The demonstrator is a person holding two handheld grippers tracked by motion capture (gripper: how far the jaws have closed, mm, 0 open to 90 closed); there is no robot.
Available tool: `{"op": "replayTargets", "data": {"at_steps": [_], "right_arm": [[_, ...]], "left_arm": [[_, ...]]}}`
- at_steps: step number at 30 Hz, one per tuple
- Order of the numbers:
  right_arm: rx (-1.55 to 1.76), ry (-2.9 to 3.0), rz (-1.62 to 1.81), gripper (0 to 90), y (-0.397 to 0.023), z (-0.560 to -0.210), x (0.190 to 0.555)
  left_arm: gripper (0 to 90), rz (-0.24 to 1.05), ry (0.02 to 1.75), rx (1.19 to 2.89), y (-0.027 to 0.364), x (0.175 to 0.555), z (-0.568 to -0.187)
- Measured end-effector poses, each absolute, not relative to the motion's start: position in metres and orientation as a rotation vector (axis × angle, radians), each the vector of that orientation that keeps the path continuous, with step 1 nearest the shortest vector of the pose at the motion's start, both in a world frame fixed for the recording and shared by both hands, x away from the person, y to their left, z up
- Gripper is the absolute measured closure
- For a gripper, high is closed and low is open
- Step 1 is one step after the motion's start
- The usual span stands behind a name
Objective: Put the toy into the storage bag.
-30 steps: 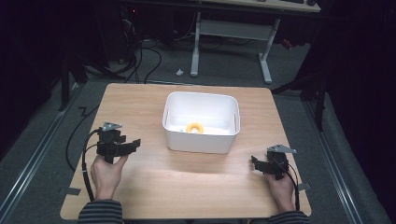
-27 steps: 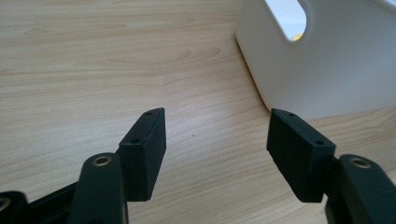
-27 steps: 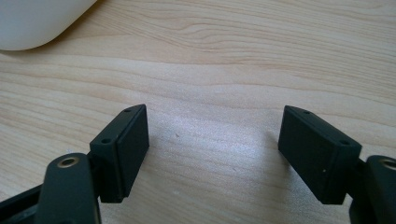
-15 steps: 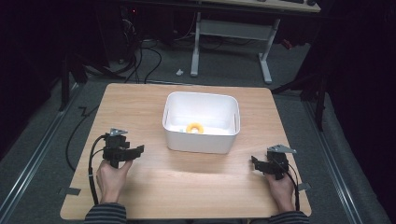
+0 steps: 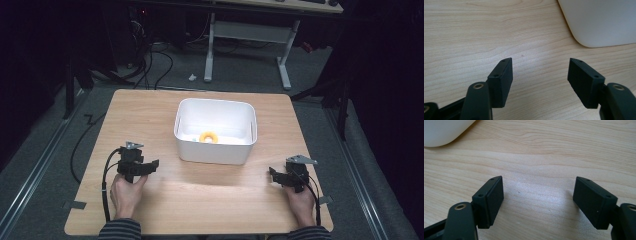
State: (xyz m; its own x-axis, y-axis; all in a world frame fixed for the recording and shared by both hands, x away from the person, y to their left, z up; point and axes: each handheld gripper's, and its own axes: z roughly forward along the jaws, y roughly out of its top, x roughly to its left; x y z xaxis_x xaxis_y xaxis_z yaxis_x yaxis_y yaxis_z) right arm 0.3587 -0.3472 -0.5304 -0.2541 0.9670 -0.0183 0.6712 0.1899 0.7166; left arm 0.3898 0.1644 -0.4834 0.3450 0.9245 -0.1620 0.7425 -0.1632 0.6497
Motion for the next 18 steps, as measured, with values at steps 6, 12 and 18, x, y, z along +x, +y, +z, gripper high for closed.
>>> {"op": "replayTargets", "data": {"at_steps": [6,12,18], "right_arm": [[1.527,1.999,0.827,24.5,-0.347,-0.530,0.359],[1.525,2.000,0.828,24.5,-0.347,-0.530,0.359],[1.526,2.000,0.828,24.5,-0.347,-0.530,0.359]], "left_arm": [[37.1,0.362,1.477,1.952,0.162,0.390,-0.496],[36.0,0.378,1.477,1.946,0.158,0.390,-0.504],[33.0,0.418,1.459,1.937,0.152,0.389,-0.513]]}}
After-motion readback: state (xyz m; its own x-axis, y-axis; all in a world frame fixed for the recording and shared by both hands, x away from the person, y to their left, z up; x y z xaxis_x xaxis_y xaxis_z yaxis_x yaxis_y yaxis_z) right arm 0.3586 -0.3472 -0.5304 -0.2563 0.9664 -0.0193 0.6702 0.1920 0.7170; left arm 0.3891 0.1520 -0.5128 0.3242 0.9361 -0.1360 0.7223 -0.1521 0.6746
